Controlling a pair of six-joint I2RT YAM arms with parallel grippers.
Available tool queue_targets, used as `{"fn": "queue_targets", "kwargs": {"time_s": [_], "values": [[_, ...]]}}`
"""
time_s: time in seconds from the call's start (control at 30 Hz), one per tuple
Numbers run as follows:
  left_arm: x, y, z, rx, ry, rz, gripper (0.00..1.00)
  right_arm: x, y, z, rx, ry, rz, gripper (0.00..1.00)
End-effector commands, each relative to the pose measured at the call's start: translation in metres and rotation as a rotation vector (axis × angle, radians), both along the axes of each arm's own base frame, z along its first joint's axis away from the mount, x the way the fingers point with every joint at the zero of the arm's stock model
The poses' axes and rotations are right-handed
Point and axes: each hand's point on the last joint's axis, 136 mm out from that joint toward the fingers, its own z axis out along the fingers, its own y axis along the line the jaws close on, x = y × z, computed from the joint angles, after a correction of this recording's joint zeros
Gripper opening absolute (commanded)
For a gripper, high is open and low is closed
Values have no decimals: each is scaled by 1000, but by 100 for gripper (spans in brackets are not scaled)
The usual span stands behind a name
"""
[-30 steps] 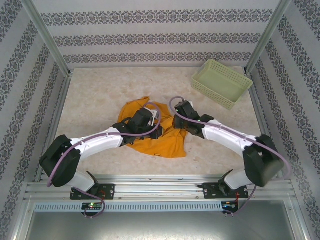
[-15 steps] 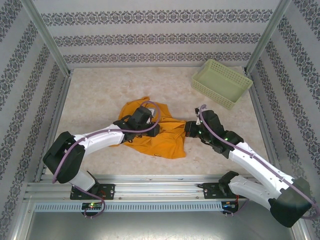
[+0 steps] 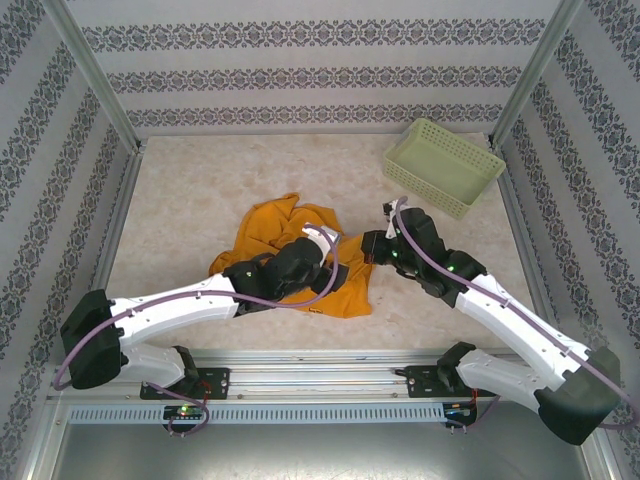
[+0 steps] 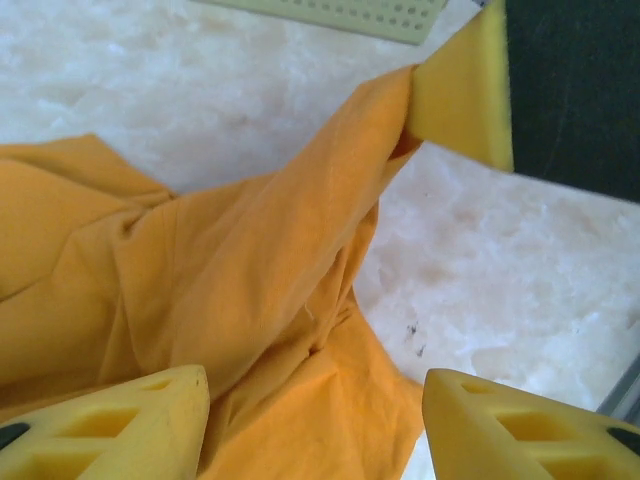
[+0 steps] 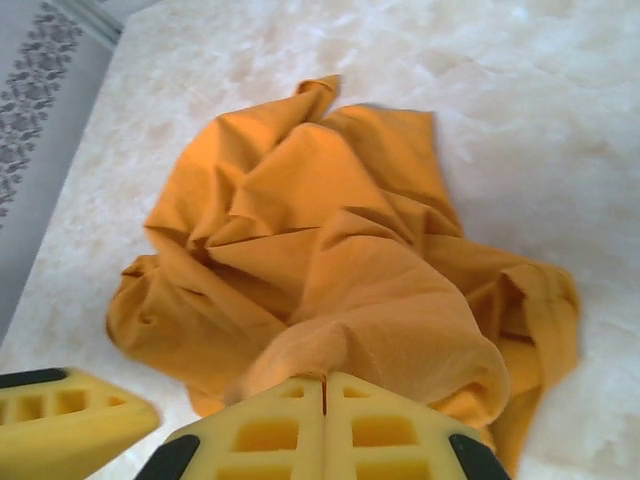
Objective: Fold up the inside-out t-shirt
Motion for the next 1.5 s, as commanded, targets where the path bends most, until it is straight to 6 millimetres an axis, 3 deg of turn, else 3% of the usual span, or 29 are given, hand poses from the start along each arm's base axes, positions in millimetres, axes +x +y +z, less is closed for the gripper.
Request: {"fn": "queue_targets", "kwargs": {"time_s": [0.0, 0.23, 0.43, 0.67, 0.73, 0.93, 1.07, 1.27, 1.47], "values": [[6, -6, 0, -7, -59, 30, 59, -2, 14, 16, 8, -35, 36, 0], [32, -4, -21, -51, -47, 181, 73, -4, 28, 23, 35, -48, 63, 0], [55, 13, -40, -25, -23, 235, 47, -2, 11, 14, -8, -45, 3, 0], [62, 22, -49, -43, 23, 232, 7, 17, -20, -16, -104, -9, -94, 0], [59, 18, -45, -71, 33, 199, 0, 23, -31, -25, -162, -11, -129, 0], [51, -13, -44, -139, 117, 86, 0, 45, -68, -52, -323, 5, -238, 0], [53, -29, -48, -176, 167, 58, 0, 44, -74, -62, -312, 30, -250, 3], [61, -47, -52, -183, 227, 43, 0, 17, -77, -59, -222, 30, -253, 26], [69, -47, -51, -211, 250, 51, 0, -17, -58, -67, -89, 5, -194, 35]]}}
